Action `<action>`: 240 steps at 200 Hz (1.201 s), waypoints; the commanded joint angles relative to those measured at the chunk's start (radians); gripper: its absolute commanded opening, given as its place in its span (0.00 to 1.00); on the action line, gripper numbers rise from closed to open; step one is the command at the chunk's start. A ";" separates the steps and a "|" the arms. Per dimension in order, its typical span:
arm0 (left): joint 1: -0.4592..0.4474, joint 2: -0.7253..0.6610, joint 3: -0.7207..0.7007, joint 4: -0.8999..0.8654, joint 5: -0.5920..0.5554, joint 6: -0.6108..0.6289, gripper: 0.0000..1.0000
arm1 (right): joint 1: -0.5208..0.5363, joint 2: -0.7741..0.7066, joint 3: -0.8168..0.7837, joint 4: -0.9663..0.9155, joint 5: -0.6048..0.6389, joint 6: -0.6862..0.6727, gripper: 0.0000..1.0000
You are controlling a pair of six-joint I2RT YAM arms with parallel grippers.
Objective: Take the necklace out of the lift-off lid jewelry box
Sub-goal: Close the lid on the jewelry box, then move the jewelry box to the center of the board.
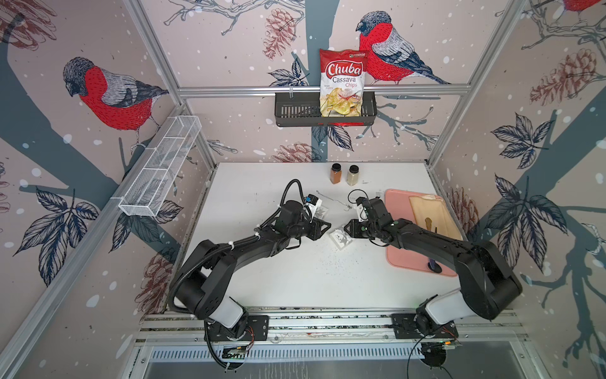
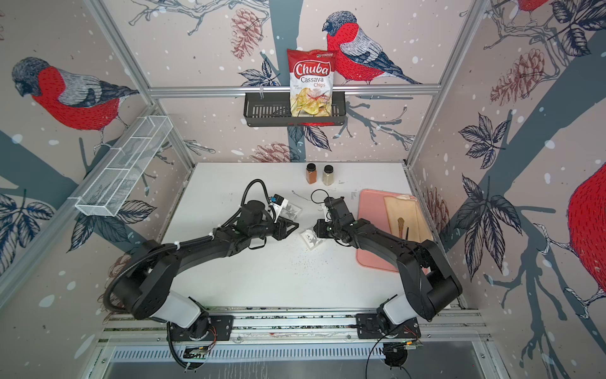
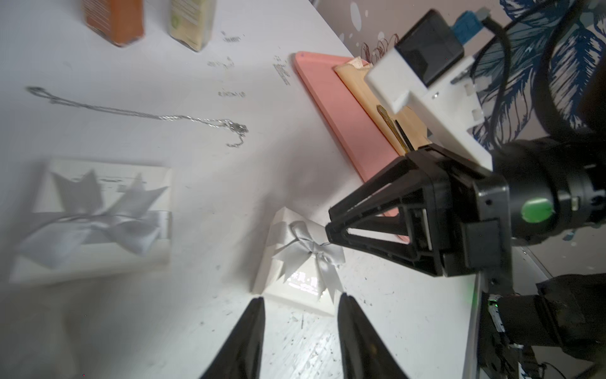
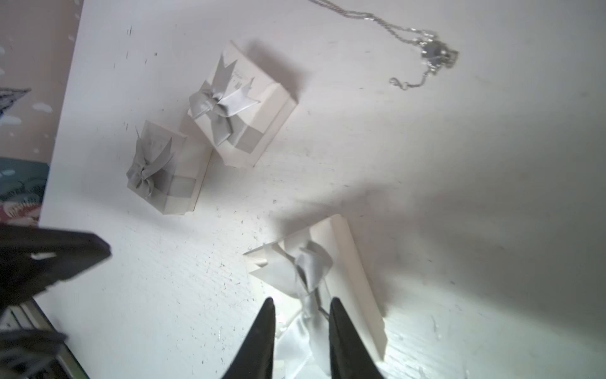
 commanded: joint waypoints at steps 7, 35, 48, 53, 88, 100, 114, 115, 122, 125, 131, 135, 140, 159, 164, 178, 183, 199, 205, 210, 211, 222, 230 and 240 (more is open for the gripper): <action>0.060 -0.121 -0.043 -0.086 -0.081 0.026 0.44 | 0.030 0.052 0.061 -0.107 0.119 -0.090 0.31; 0.098 -0.236 -0.087 -0.127 -0.139 0.039 0.45 | 0.038 0.116 0.103 -0.139 0.149 -0.120 0.32; 0.109 -0.277 -0.109 -0.133 -0.152 0.039 0.45 | 0.043 0.140 0.118 -0.154 0.160 -0.132 0.33; 0.112 -0.290 -0.116 -0.133 -0.156 0.037 0.45 | 0.044 0.148 0.123 -0.162 0.162 -0.136 0.33; 0.124 -0.338 -0.154 -0.128 -0.183 0.035 0.46 | 0.063 0.186 0.141 -0.193 0.190 -0.158 0.34; 0.128 -0.339 -0.157 -0.126 -0.183 0.035 0.46 | 0.073 0.192 0.150 -0.208 0.214 -0.161 0.34; 0.129 -0.338 -0.162 -0.121 -0.181 0.036 0.46 | 0.083 0.191 0.162 -0.224 0.242 -0.165 0.34; 0.129 -0.339 -0.163 -0.121 -0.181 0.036 0.46 | 0.084 0.191 0.162 -0.225 0.244 -0.164 0.34; 0.130 -0.339 -0.164 -0.118 -0.181 0.036 0.46 | 0.089 0.186 0.168 -0.232 0.258 -0.165 0.34; 0.131 -0.339 -0.165 -0.118 -0.180 0.036 0.46 | 0.090 0.183 0.171 -0.235 0.263 -0.167 0.34; 0.131 -0.338 -0.166 -0.116 -0.180 0.035 0.46 | 0.094 0.178 0.175 -0.241 0.272 -0.168 0.36; 0.131 -0.339 -0.166 -0.117 -0.180 0.035 0.46 | 0.098 0.173 0.177 -0.244 0.276 -0.170 0.36; 0.131 -0.341 -0.166 -0.115 -0.180 0.034 0.46 | 0.101 0.165 0.181 -0.244 0.283 -0.173 0.38; 0.132 -0.347 -0.171 -0.112 -0.181 0.034 0.46 | 0.111 0.140 0.189 -0.248 0.297 -0.192 0.46; 0.132 -0.348 -0.171 -0.112 -0.183 0.033 0.46 | 0.115 0.136 0.192 -0.250 0.299 -0.199 0.48; 0.135 -0.356 -0.175 -0.112 -0.188 0.034 0.46 | 0.125 0.128 0.200 -0.259 0.297 -0.234 0.57; 0.134 -0.359 -0.175 -0.112 -0.189 0.033 0.46 | 0.131 0.126 0.203 -0.262 0.295 -0.251 0.65; 0.136 -0.369 -0.179 -0.112 -0.193 0.034 0.46 | 0.145 0.127 0.210 -0.271 0.295 -0.300 0.83; 0.136 -0.374 -0.181 -0.113 -0.195 0.034 0.46 | 0.146 0.131 0.215 -0.275 0.283 -0.315 0.87; 0.137 -0.377 -0.181 -0.114 -0.198 0.035 0.46 | 0.146 0.136 0.221 -0.278 0.271 -0.326 0.88; 0.137 -0.378 -0.180 -0.114 -0.198 0.035 0.46 | 0.146 0.137 0.222 -0.280 0.269 -0.327 0.88; 0.138 -0.384 -0.182 -0.118 -0.201 0.033 0.46 | 0.146 0.154 0.236 -0.291 0.260 -0.344 0.91; 0.138 -0.390 -0.183 -0.119 -0.202 0.034 0.46 | 0.146 0.173 0.250 -0.303 0.260 -0.355 0.92; 0.140 -0.399 -0.184 -0.121 -0.204 0.034 0.46 | 0.146 0.201 0.268 -0.317 0.269 -0.365 0.93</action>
